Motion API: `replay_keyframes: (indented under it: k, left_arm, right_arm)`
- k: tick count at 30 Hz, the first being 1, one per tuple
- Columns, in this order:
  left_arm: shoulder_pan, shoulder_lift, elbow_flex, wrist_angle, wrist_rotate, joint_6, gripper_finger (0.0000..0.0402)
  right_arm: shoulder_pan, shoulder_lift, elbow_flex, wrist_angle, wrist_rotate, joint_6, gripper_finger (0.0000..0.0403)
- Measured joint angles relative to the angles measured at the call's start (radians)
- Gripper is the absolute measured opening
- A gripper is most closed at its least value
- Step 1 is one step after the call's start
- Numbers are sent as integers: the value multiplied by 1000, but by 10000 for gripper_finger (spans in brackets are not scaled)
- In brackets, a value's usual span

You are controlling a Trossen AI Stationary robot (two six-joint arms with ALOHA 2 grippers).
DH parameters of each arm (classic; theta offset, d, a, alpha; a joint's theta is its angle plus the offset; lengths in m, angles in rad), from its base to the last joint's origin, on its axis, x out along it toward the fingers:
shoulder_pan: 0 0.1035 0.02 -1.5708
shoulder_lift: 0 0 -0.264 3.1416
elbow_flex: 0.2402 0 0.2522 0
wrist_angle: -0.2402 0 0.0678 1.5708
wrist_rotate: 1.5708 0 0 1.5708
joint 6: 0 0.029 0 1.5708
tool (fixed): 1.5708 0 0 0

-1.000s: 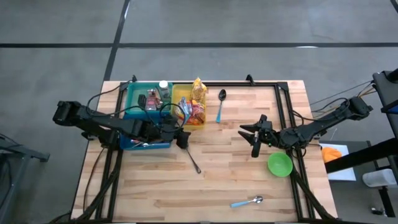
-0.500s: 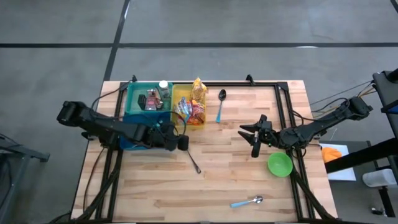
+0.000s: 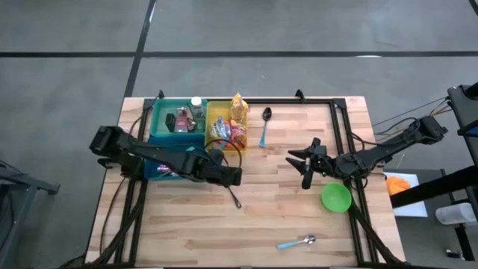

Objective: Pick & Place Food Item
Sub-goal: Put the black spoon into the blue bin

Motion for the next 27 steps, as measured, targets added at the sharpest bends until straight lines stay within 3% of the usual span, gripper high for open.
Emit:
replay_keyframes:
  k: [4,13,27]
  left_arm:
    - [1,61,54,-91,51,-144,252]
    - [0,123,57,-78,112,-329,252]
    - [0,125,55,-71,120,-378,252]
  right_arm:
    - [0,0,0,0,0,0,139]
    - [0,0,0,-1,0,0,139]
    - [0,0,0,-1,0,0,139]
